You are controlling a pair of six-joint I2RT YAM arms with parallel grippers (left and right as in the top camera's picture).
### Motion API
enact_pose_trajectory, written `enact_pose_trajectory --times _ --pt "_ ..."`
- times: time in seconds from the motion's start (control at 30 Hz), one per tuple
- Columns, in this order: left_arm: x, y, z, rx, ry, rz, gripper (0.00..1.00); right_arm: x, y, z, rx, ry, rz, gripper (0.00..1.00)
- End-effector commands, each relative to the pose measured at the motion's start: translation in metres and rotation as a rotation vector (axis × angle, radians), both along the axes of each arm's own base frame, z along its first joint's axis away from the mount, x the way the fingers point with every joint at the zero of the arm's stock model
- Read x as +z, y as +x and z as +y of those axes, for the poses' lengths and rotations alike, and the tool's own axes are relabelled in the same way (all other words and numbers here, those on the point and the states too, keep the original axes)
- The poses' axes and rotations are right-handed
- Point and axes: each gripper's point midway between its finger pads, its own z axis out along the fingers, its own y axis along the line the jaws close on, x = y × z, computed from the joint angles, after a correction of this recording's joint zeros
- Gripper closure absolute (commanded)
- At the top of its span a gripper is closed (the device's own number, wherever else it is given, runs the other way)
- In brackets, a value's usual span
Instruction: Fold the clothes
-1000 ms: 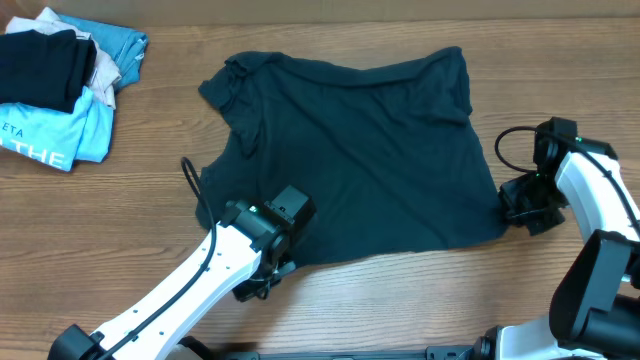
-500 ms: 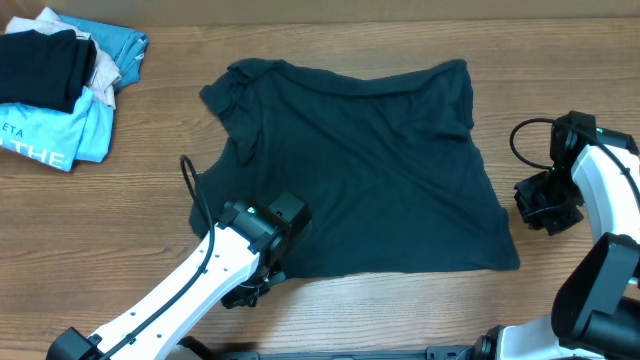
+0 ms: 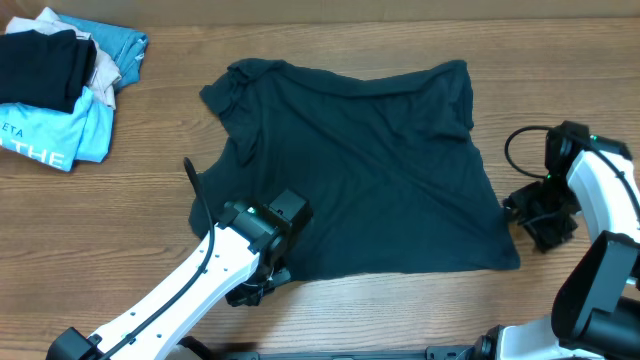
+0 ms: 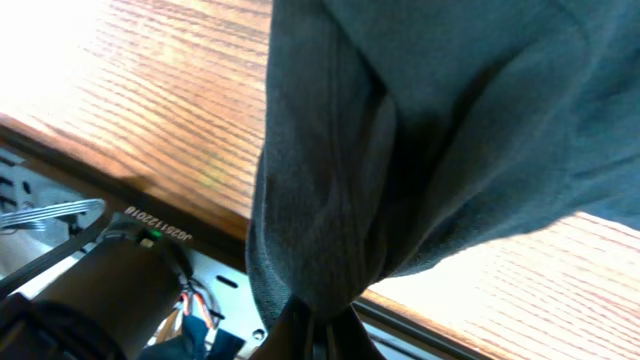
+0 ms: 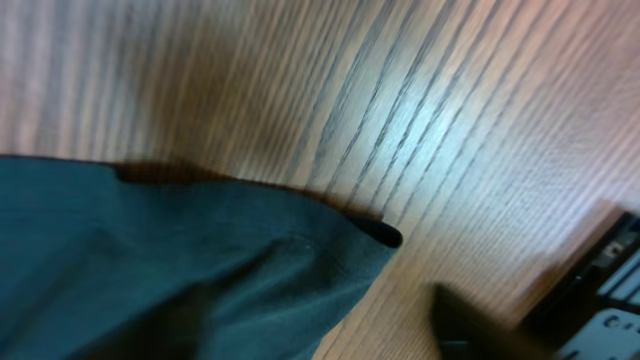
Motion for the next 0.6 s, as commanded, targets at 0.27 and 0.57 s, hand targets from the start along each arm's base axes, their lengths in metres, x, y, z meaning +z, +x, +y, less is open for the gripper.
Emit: enact_pose_trajectory --times 0.27,0.57 --pt "0.003 0.012 -0.013 -0.027 -0.064 -0.059 0.96 -0.026 -0.027 0.025 -0.137 0.082 0.035 0.21" --pt "0.003 0.013 -0.014 -0.041 -0.07 -0.061 0.96 -0.031 -0.035 0.021 -0.192 0.04 -0.029 0.22"
